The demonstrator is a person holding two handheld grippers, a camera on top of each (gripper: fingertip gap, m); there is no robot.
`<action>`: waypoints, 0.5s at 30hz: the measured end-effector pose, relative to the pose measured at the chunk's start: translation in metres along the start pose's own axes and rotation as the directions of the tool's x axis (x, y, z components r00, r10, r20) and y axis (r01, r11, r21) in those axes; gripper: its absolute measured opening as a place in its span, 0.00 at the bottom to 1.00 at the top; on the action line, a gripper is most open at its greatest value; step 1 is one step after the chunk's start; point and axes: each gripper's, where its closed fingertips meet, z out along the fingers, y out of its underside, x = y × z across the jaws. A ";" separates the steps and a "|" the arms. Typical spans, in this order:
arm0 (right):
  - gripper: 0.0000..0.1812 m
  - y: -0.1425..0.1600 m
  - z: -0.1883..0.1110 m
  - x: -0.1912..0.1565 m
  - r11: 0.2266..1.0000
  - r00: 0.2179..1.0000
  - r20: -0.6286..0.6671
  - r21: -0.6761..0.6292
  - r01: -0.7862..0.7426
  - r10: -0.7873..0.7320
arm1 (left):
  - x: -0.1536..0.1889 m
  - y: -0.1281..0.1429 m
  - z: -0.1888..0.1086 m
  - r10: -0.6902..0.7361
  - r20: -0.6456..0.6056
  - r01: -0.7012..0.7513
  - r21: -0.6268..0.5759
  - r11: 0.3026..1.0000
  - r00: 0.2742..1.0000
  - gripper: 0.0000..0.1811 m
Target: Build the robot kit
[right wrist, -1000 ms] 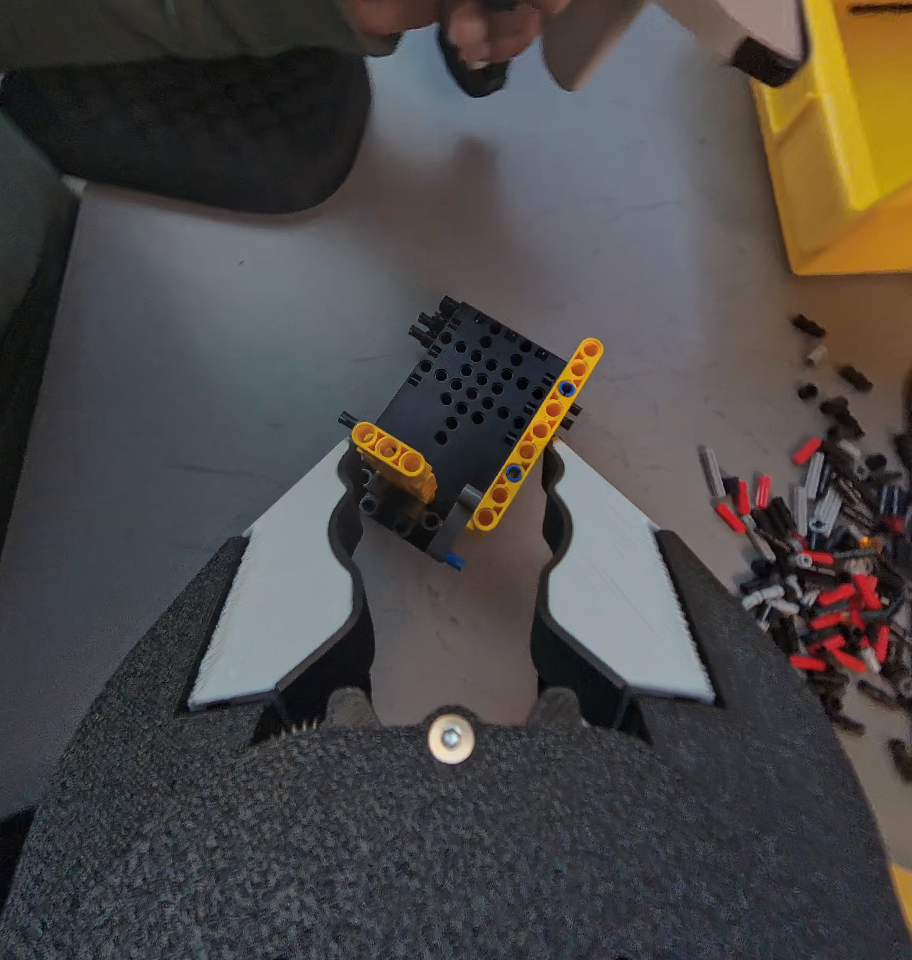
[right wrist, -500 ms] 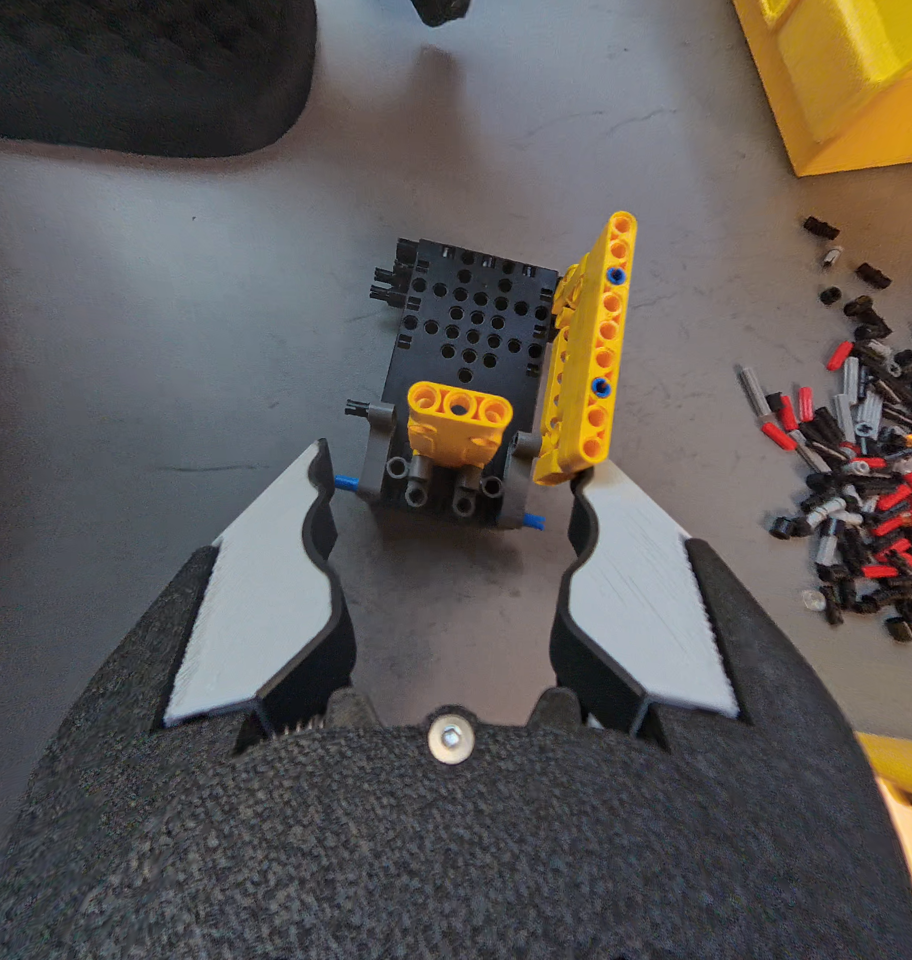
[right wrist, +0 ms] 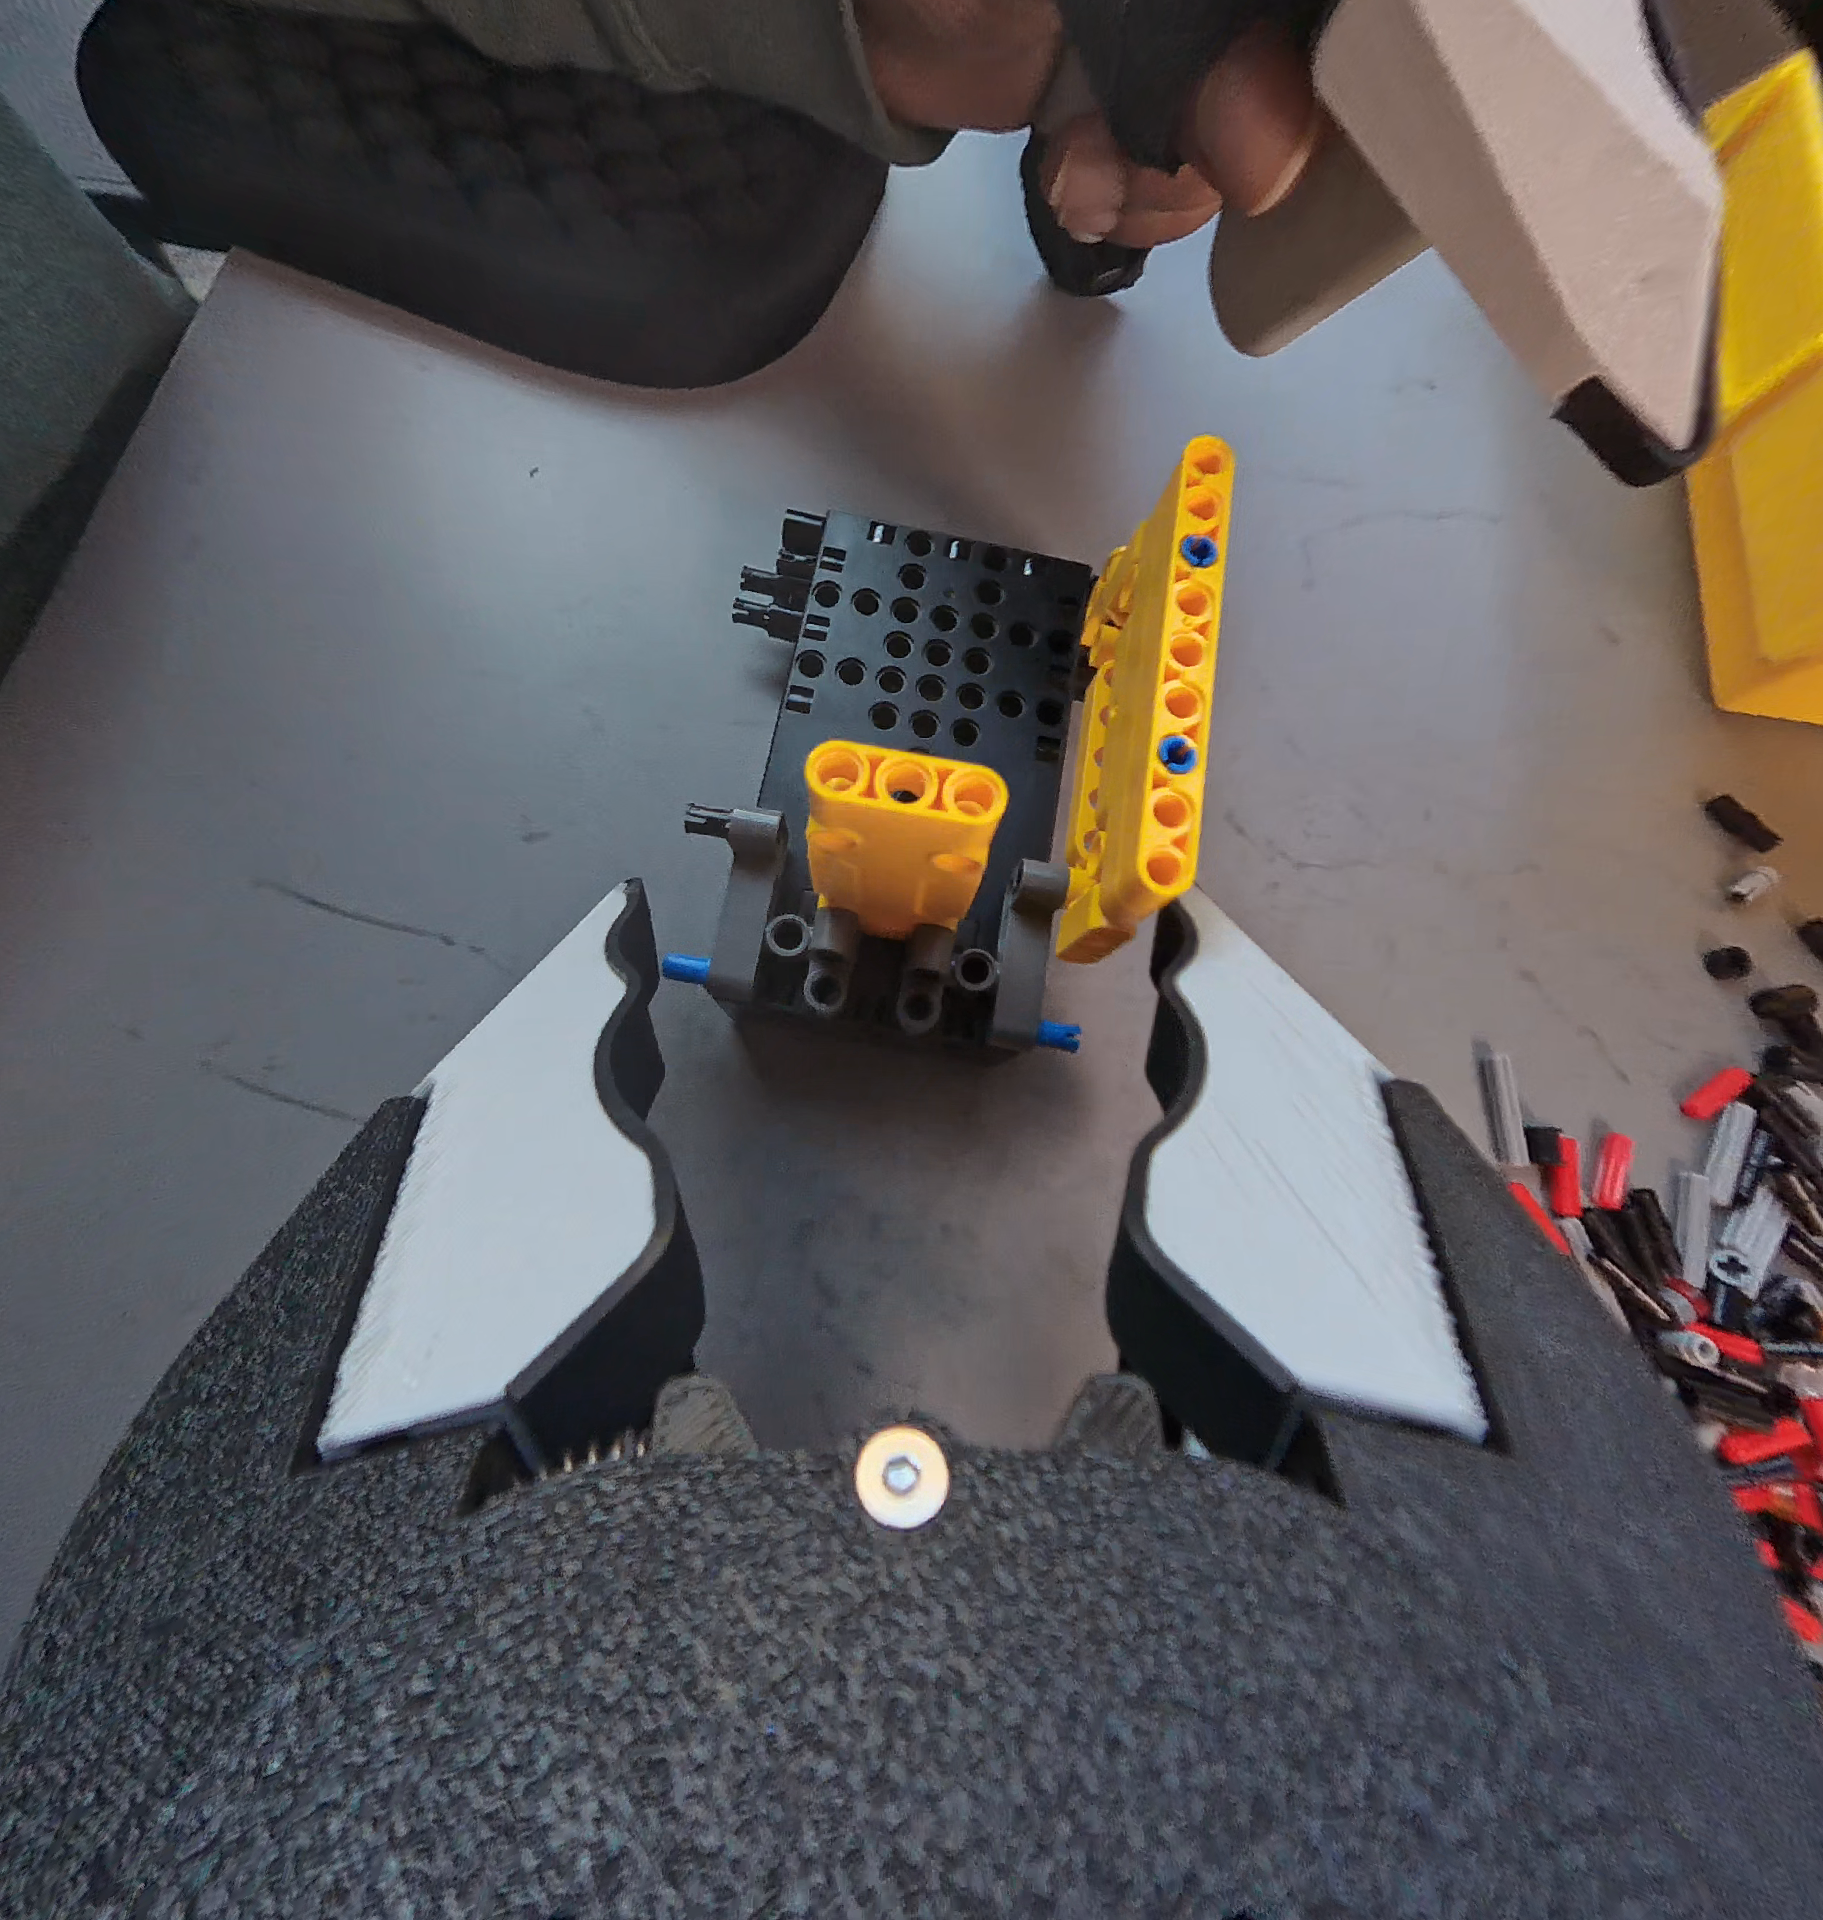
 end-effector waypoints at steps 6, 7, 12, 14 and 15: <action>0.52 -0.056 -0.062 0.027 0.926 0.972 -0.200 0.375 -0.038 0.121 | -0.003 -0.003 0.000 0.013 0.022 -0.014 0.025 1.000 1.000 0.23; 0.49 -0.067 -0.075 0.032 0.894 0.960 -0.232 0.447 -0.036 0.155 | -0.005 -0.003 -0.001 0.009 0.026 -0.009 0.031 0.999 1.000 0.23; 0.26 -0.080 -0.113 0.063 0.701 0.851 -0.366 0.713 -0.004 0.377 | -0.012 -0.008 -0.005 -0.020 0.039 0.017 0.069 0.997 0.999 0.21; 0.17 -0.071 -0.110 0.070 0.696 0.816 -0.414 0.718 0.019 0.404 | -0.013 -0.009 -0.006 -0.032 0.036 0.029 0.074 0.997 0.999 0.21; 0.13 -0.068 -0.108 0.073 0.704 0.803 -0.436 0.710 0.030 0.406 | -0.015 -0.009 -0.007 -0.038 0.041 0.035 0.074 0.997 0.998 0.22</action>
